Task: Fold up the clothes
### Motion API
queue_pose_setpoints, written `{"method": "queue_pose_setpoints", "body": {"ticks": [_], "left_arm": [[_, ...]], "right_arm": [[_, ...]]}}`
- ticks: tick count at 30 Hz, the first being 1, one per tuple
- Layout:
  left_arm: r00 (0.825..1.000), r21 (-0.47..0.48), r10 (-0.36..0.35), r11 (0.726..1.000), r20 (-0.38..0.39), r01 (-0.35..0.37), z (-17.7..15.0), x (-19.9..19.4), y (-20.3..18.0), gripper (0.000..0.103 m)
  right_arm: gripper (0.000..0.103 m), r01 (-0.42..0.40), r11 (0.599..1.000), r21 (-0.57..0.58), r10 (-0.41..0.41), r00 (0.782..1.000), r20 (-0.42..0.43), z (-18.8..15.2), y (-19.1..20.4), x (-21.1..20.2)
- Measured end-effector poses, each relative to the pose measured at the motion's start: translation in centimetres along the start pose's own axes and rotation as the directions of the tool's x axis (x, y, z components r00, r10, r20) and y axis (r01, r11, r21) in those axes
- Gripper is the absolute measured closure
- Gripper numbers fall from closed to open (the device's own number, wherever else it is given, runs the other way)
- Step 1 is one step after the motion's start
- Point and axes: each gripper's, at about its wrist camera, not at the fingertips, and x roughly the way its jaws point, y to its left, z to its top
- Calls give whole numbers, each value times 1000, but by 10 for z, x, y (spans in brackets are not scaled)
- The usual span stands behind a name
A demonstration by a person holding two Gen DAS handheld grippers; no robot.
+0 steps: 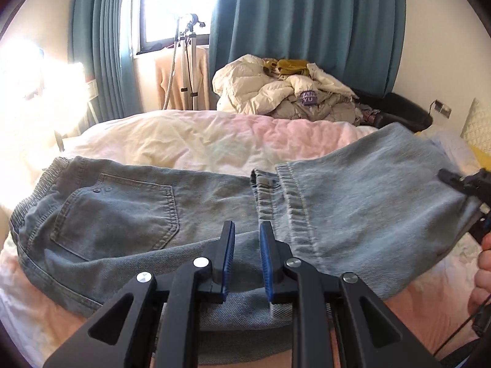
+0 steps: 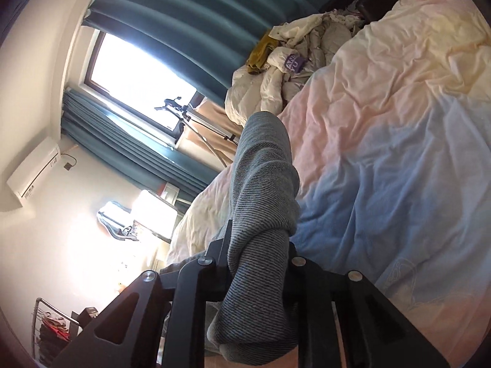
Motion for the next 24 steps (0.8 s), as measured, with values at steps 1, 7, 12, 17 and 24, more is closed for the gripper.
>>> {"method": "queue_pose_setpoints", "body": {"ticks": [1,7,12,17,24], "left_arm": [[999,4,32,999,-17,-32,0,8,-6,86],[995,87,28,996,-94,-20,-11,43,-73,86],[993,161,-34,985,-114,53,-16,58,-146,86],[985,205,-91,971,-145,120,-21,76,-213,86],[978,190,-119,970,-170,151,-16,75,-220,86]], "right_arm": [[87,-12,1000,8,12,1000,18,4,-1,-7],[87,-47,999,-5,47,986,163,37,0,-57],[87,-19,999,-37,29,957,288,60,0,-103],[87,54,996,-77,-22,929,369,73,1,-132],[87,119,985,-123,-57,905,422,80,6,-141]]}}
